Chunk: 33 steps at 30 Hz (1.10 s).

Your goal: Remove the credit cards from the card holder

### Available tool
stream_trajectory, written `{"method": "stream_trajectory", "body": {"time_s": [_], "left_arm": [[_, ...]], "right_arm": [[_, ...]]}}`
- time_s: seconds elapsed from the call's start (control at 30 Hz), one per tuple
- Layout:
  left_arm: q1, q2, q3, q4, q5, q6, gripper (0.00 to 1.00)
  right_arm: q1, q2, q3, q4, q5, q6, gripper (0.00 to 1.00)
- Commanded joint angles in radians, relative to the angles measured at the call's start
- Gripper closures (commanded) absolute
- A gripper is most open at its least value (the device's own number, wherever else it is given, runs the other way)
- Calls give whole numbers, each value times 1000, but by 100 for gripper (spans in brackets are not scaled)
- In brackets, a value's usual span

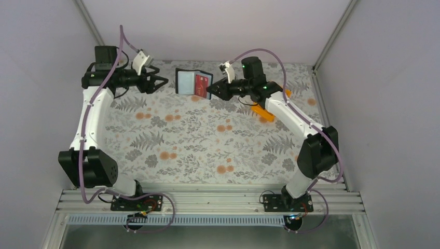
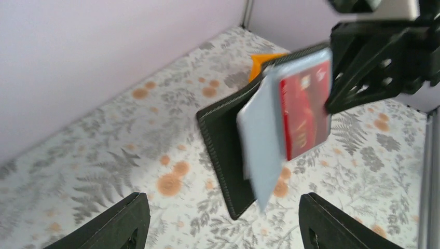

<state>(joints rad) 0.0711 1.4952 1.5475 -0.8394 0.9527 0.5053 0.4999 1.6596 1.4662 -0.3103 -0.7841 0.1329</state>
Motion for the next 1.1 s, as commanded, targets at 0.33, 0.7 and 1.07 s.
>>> {"method": "stream_trajectory", "body": {"time_s": [0.33,0.7,1.07], "left_arm": [[-227,31,33,27,275,-80,49],[-227,108,20,-27,264,-45,54],[-224,66,-12,-26,211,-16,53]], "right_arm": [[22,20,77,-50,11,-19,96],[31,-39,46,-5,-120,-76,96],[36,-71,49,17,-219,-125,96]]}}
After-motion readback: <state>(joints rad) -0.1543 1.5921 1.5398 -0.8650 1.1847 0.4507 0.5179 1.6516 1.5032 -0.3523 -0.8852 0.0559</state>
